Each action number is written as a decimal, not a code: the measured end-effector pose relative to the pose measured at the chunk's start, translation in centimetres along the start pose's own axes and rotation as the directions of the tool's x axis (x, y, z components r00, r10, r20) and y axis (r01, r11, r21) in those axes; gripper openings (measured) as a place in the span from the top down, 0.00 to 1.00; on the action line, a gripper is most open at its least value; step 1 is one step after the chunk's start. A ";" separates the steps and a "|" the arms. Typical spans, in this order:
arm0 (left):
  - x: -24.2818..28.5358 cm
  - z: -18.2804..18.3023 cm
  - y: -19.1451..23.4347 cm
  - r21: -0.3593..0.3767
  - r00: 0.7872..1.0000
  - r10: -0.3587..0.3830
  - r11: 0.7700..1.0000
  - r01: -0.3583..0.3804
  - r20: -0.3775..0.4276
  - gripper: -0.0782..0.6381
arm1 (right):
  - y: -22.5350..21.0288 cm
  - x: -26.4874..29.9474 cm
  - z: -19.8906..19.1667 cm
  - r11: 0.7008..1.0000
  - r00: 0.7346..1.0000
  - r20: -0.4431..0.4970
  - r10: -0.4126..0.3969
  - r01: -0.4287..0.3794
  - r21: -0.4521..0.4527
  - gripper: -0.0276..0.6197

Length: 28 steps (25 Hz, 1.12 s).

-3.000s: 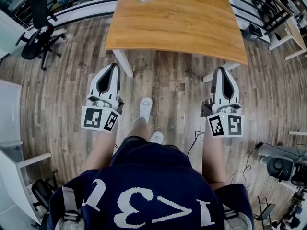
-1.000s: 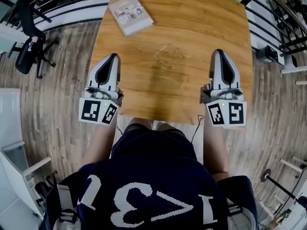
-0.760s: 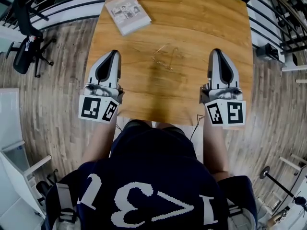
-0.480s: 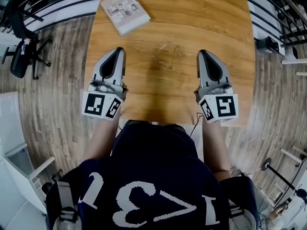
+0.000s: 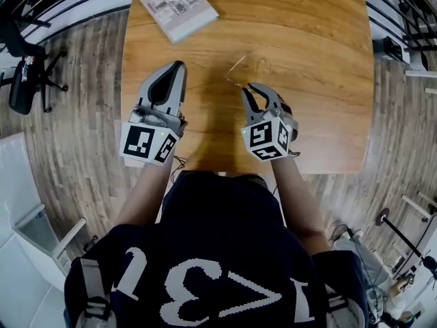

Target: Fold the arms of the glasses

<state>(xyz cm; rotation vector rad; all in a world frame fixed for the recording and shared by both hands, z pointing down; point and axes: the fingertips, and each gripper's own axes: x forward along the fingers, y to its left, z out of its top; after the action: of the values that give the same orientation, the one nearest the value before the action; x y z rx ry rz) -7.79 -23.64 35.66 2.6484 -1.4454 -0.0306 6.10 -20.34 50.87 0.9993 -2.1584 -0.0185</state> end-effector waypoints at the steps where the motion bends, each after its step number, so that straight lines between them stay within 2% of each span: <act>1: 0.0 -0.3 0.2 -0.002 1.000 -0.004 1.000 0.004 -0.008 0.87 | 0.7 0.8 -0.7 0.999 0.999 -0.043 0.004 -0.006 -0.047 0.82; 5: -0.3 -1.4 1.2 -0.015 0.999 -0.008 1.000 0.008 -0.037 0.87 | 2.1 3.0 -2.7 0.967 0.984 -0.176 -0.034 -0.013 -0.256 0.81; 7: -0.4 -1.8 1.7 -0.020 0.999 -0.010 1.000 0.009 -0.046 0.87 | 2.4 3.7 -3.3 0.949 0.974 -0.220 -0.056 -0.017 -0.315 0.81; 10: -0.5 -2.2 2.3 -0.024 0.999 -0.011 1.000 0.009 -0.052 0.87 | 2.8 4.6 -4.3 0.939 0.959 -0.274 -0.075 -0.025 -0.344 0.81; 14: -0.5 -2.2 3.1 -0.024 0.999 -0.005 1.000 0.003 -0.053 0.87 | 2.7 5.3 -5.2 0.942 0.947 -0.308 -0.091 -0.018 -0.335 0.82; 16: -0.6 -2.3 3.4 -0.025 0.999 0.000 1.000 -0.001 -0.054 0.87 | 2.5 5.4 -5.3 0.942 0.945 -0.312 -0.097 -0.015 -0.336 0.87; 20: -0.8 -2.8 3.4 -0.043 0.998 -0.019 0.999 0.016 -0.061 0.87 | 2.3 4.9 -5.1 0.947 0.952 -0.297 -0.072 -0.028 -0.321 0.88; 24: -0.4 -3.6 2.0 -0.101 0.989 -0.118 0.989 0.109 -0.093 0.87 | 2.0 2.7 -3.6 0.945 0.971 -0.238 -0.014 -0.065 -0.320 0.89; 28: 0.4 -4.6 -0.2 -0.177 0.962 -0.237 0.961 0.212 -0.138 0.87 | 2.1 -0.4 -1.0 0.914 0.985 -0.154 0.080 -0.134 -0.384 0.89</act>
<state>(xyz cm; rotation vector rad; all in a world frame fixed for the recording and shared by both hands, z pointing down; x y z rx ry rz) -7.10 -23.40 40.26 2.6019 -1.0427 0.0388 5.55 -18.32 52.00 0.6295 -1.9757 -0.3121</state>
